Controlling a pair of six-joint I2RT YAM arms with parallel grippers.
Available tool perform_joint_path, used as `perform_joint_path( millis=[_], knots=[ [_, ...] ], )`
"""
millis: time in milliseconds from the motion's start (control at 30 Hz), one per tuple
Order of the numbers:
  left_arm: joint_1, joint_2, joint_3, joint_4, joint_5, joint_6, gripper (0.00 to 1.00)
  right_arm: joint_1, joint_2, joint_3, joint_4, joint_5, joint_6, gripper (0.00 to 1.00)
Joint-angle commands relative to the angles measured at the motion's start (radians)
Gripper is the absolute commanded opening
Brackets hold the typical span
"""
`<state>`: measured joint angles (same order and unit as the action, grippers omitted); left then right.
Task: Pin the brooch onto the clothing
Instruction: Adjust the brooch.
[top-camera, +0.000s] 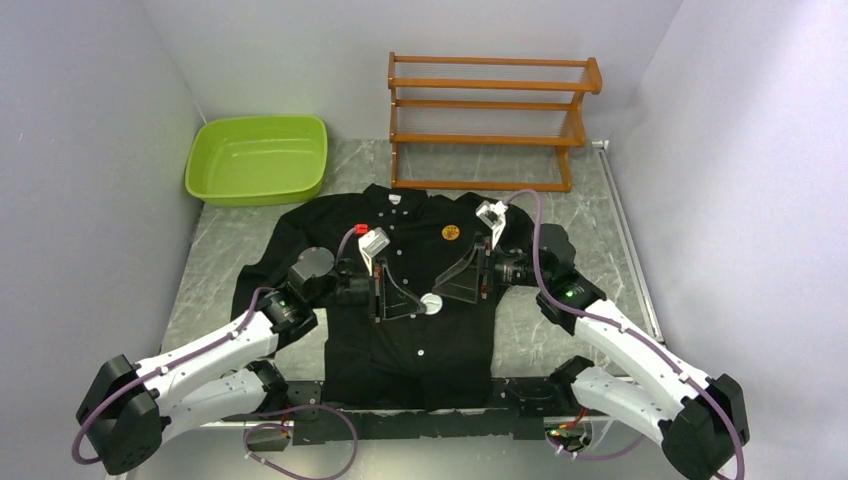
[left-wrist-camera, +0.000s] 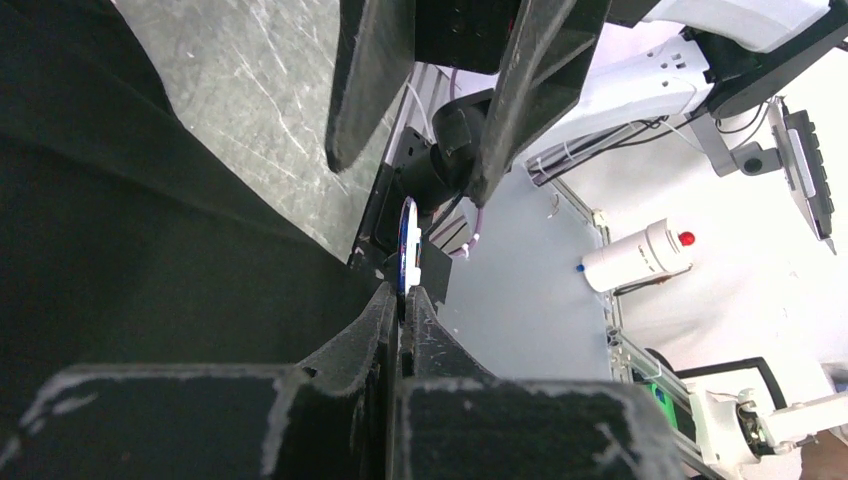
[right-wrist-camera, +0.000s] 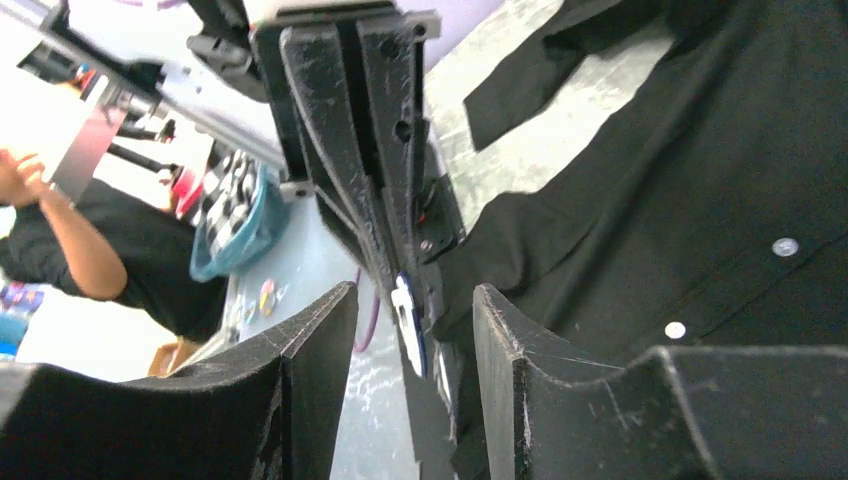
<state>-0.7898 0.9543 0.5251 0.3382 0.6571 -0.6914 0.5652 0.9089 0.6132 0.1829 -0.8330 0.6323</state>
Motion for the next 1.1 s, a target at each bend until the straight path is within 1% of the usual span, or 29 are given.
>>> perform_joint_path(
  millis=[0,233,300,333,433,500,567,600,633,667,733,767,867,933,967,1067],
  knots=[
    [-0.004,-0.001,0.018,0.016,0.047,0.021,0.03,-0.002,0.025,0.033,-0.008,-0.166,-0.063,0.49],
    [-0.005,-0.002,0.022,0.034,0.057,0.016,0.03,-0.001,0.066,0.024,0.003,-0.191,-0.06,0.49],
    [-0.005,0.001,0.024,0.033,0.062,0.015,0.03,0.001,0.073,0.024,0.022,-0.193,-0.047,0.45],
    [-0.005,0.003,0.025,0.033,0.064,0.015,0.03,0.001,0.076,0.026,0.029,-0.192,-0.041,0.41],
    [-0.005,0.003,0.026,0.037,0.065,0.012,0.03,0.002,0.087,0.028,0.051,-0.195,-0.026,0.36],
    [-0.005,0.003,0.026,0.038,0.064,0.011,0.03,0.003,0.097,0.032,0.052,-0.189,-0.025,0.25],
    [-0.005,0.0,0.026,0.033,0.061,0.012,0.03,0.005,0.104,0.035,0.045,-0.173,-0.021,0.07],
    [-0.006,-0.002,0.026,0.03,0.058,0.013,0.03,0.005,0.106,0.038,0.044,-0.166,-0.018,0.0],
    [-0.005,-0.004,0.024,0.029,0.057,0.014,0.03,0.004,0.106,0.037,0.053,-0.164,-0.012,0.0],
    [-0.005,-0.006,0.023,0.025,0.052,0.014,0.1,0.005,0.098,0.034,0.062,-0.152,-0.006,0.0],
    [-0.005,-0.016,0.015,0.024,0.033,0.012,0.34,0.004,0.066,0.026,0.056,-0.099,0.002,0.0],
    [-0.005,-0.024,0.007,0.026,0.007,0.007,0.45,0.004,0.044,0.017,0.063,-0.045,0.019,0.0],
    [-0.004,-0.073,-0.046,0.062,-0.086,-0.026,0.66,0.004,-0.047,-0.031,0.143,0.094,0.127,0.0],
    [-0.006,-0.105,-0.094,0.139,-0.128,-0.052,0.75,0.003,-0.095,-0.074,0.208,0.168,0.207,0.0],
    [-0.006,-0.118,-0.116,0.179,-0.143,-0.064,0.77,0.003,-0.11,-0.088,0.231,0.2,0.237,0.0],
    [-0.006,-0.125,-0.15,0.291,-0.157,-0.085,0.78,0.004,-0.138,-0.143,0.316,0.263,0.321,0.0]
  ],
)
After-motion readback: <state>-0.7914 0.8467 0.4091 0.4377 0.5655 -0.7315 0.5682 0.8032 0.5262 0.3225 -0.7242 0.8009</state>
